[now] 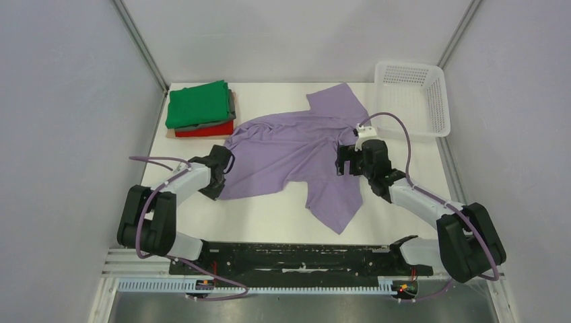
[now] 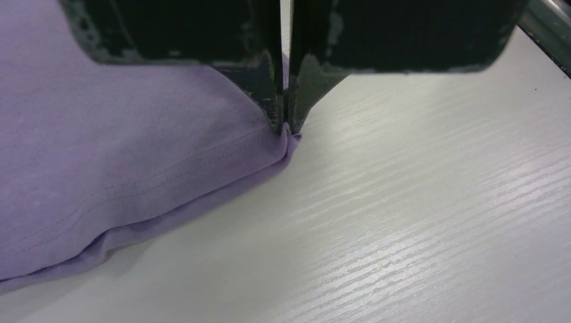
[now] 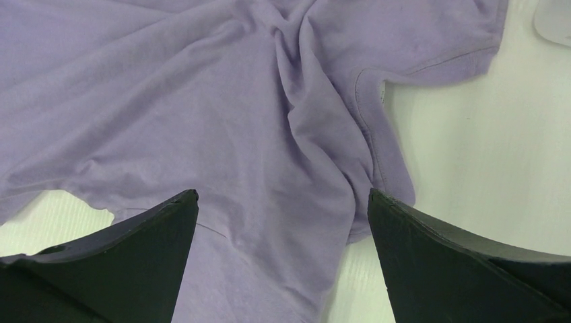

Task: Fold and stack the t-shirts
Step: Flatten out the tshirt

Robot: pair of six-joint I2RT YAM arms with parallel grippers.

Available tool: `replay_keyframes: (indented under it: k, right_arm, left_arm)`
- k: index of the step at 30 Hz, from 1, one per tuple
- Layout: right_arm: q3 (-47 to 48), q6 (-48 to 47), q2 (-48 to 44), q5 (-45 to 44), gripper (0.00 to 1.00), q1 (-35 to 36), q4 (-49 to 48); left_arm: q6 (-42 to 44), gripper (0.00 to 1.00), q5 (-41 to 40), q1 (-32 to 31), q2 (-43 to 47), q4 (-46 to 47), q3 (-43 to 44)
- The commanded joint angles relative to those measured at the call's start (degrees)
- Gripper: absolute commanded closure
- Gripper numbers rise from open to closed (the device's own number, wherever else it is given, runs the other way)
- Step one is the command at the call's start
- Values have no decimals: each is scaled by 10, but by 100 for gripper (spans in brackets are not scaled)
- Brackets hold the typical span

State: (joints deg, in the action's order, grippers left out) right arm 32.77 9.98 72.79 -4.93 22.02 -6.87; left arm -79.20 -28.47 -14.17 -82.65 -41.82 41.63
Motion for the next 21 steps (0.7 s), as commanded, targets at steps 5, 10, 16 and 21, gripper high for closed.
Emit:
replay_keyframes:
  k: [5, 10, 16, 21]
  right_arm:
    - [68, -17, 26, -28, 1, 50, 26]
    - [83, -21, 18, -75, 1, 106, 87]
    - [79, 1, 8, -62, 1, 174, 138]
    - [61, 25, -13, -100, 1, 240, 211]
  left_arm:
    - [34, 98, 31, 5, -3, 37, -16]
    - [77, 98, 23, 5, 10, 34, -7]
    - [113, 98, 37, 5, 26, 53, -4]
    - [125, 98, 47, 5, 38, 70, -9]
